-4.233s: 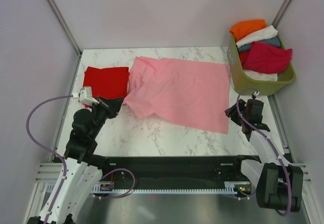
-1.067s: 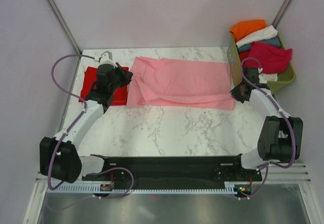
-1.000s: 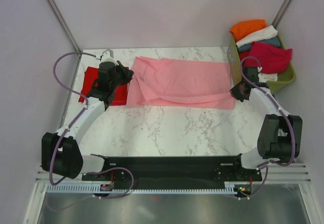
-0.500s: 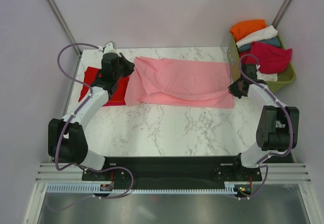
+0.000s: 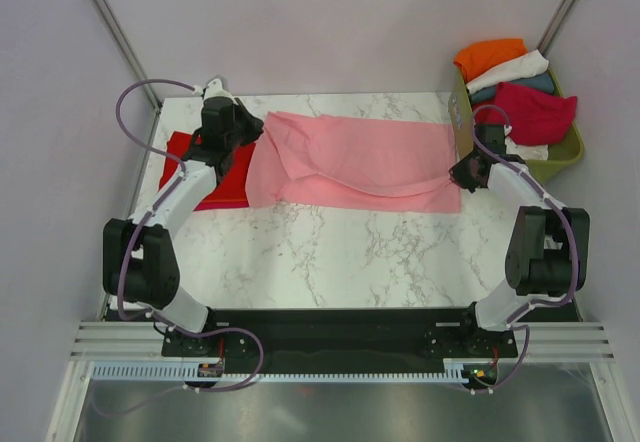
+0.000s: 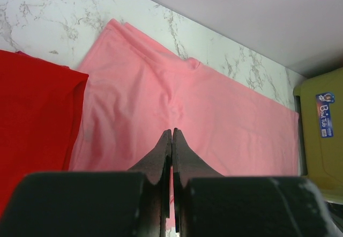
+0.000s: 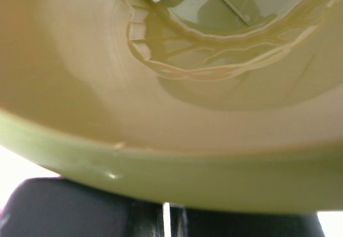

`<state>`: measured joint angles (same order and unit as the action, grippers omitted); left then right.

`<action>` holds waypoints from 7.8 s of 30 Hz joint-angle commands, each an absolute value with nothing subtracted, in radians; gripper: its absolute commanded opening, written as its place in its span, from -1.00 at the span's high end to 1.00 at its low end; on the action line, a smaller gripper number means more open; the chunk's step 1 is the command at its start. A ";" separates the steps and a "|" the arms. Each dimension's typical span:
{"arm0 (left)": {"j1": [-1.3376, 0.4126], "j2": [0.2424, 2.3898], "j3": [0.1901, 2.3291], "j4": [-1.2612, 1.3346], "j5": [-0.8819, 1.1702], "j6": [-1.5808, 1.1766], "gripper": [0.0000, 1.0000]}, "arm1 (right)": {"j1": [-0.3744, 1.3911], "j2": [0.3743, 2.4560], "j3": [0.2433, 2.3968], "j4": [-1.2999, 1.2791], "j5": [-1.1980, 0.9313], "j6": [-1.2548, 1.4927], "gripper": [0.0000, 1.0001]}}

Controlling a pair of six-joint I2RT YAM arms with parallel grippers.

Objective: Fold and stack the t-shirts
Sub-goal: Fold the tshirt

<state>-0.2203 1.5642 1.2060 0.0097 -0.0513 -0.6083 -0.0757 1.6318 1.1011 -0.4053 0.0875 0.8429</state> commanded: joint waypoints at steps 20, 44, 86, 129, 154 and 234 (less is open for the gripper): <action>-0.199 1.643 1.330 -0.026 0.121 -0.568 -0.18 | -0.069 1.465 1.037 -0.206 0.144 0.750 0.13; -0.209 1.762 1.302 -0.281 -0.060 -0.426 0.95 | 0.160 1.335 0.819 -0.091 0.184 0.689 0.31; -0.025 1.942 1.439 -0.454 -0.186 -0.440 0.95 | 0.158 1.264 0.703 -0.091 0.290 0.745 0.23; -0.097 1.324 0.433 0.428 0.090 -0.905 -0.14 | -0.028 1.422 0.357 0.437 0.236 1.084 0.04; -0.147 1.376 0.437 0.370 -0.049 -0.959 -0.03 | -0.028 1.238 0.310 0.328 0.327 1.062 1.00; -0.133 0.627 0.402 -0.256 -0.218 -0.852 0.00 | -0.028 0.827 0.498 -0.336 0.336 0.838 -0.01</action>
<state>-0.1360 0.6334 0.3176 -0.2466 -0.2077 -0.9588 -0.0246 0.7788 0.4107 -0.3664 0.3389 0.9577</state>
